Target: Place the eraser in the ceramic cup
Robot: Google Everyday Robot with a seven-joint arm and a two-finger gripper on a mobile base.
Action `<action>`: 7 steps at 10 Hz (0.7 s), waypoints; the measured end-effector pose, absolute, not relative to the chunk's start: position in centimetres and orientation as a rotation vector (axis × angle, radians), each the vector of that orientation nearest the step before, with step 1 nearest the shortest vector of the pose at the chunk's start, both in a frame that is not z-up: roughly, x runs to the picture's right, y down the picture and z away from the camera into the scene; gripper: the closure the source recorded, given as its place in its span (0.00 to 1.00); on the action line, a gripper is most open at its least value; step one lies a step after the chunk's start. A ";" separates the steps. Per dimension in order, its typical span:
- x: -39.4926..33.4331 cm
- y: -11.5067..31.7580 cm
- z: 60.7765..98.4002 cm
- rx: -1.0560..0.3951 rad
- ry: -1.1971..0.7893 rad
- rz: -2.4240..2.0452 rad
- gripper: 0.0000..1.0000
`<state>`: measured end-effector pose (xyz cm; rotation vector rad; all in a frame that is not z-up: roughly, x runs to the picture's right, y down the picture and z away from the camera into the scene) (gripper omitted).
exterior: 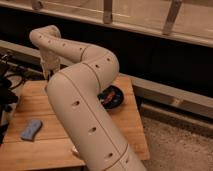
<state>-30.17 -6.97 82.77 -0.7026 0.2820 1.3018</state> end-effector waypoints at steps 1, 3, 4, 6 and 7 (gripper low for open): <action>-30.7 -6.3 82.6 -0.732 0.293 1.285 0.76; -31.6 -4.9 82.5 -0.792 0.308 1.263 0.56; -31.8 -4.0 82.7 -0.826 0.319 1.254 0.44; -32.0 -3.3 83.0 -0.854 0.321 1.250 0.26; -31.9 -3.2 83.4 -0.879 0.311 1.261 0.20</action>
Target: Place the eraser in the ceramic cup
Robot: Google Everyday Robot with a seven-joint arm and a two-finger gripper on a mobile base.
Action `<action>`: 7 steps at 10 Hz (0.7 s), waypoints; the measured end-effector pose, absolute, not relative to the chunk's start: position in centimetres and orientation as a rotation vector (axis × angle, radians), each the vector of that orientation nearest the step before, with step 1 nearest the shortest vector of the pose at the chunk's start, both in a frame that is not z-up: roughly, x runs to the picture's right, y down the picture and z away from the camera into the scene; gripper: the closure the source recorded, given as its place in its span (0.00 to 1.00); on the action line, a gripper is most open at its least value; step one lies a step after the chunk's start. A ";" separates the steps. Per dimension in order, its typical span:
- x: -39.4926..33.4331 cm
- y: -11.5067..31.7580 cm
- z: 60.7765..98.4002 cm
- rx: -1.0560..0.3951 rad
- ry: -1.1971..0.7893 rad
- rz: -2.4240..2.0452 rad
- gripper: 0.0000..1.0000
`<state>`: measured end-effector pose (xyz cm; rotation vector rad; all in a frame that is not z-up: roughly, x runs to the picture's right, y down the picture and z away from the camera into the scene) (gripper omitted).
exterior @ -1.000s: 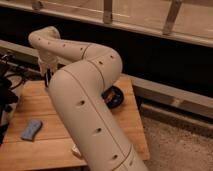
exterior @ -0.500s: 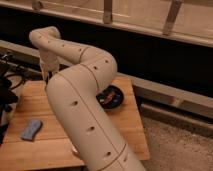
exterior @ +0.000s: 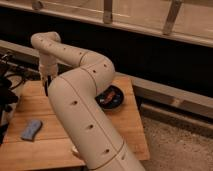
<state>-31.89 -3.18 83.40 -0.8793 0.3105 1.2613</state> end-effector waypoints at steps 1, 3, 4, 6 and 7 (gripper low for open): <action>-31.7 -3.4 83.7 -0.891 0.291 1.276 0.20; -32.0 -4.0 84.2 -0.903 0.249 1.295 0.20; -32.7 -4.2 84.3 -0.906 0.225 1.297 0.20; -33.1 -4.8 84.5 -0.912 0.185 1.304 0.20; -33.5 -5.2 84.4 -0.907 0.155 1.306 0.20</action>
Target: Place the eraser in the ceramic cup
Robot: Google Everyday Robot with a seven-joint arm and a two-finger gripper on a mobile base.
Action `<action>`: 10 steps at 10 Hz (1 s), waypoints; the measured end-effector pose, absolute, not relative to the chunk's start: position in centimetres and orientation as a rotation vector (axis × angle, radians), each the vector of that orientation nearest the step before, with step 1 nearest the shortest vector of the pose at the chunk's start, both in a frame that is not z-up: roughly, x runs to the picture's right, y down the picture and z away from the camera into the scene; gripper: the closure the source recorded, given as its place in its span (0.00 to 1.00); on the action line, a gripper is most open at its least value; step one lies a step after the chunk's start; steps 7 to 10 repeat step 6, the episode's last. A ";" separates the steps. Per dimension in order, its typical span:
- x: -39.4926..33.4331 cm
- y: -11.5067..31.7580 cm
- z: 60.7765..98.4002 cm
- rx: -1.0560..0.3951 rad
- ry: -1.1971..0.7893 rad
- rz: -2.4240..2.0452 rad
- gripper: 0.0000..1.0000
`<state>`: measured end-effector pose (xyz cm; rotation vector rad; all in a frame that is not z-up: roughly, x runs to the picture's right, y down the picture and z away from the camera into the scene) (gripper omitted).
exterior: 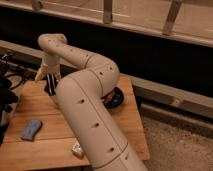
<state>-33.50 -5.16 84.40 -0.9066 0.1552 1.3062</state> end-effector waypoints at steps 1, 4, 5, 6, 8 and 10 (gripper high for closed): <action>-33.8 -5.7 83.8 -0.893 0.128 1.306 0.20; -32.7 -9.5 81.1 -0.801 0.041 1.349 0.20; -32.4 -10.9 79.7 -0.752 0.002 1.380 0.20; -32.0 -12.2 78.5 -0.712 -0.044 1.404 0.20; -32.0 -12.2 78.5 -0.712 -0.044 1.404 0.20; -32.0 -12.2 78.5 -0.712 -0.044 1.404 0.20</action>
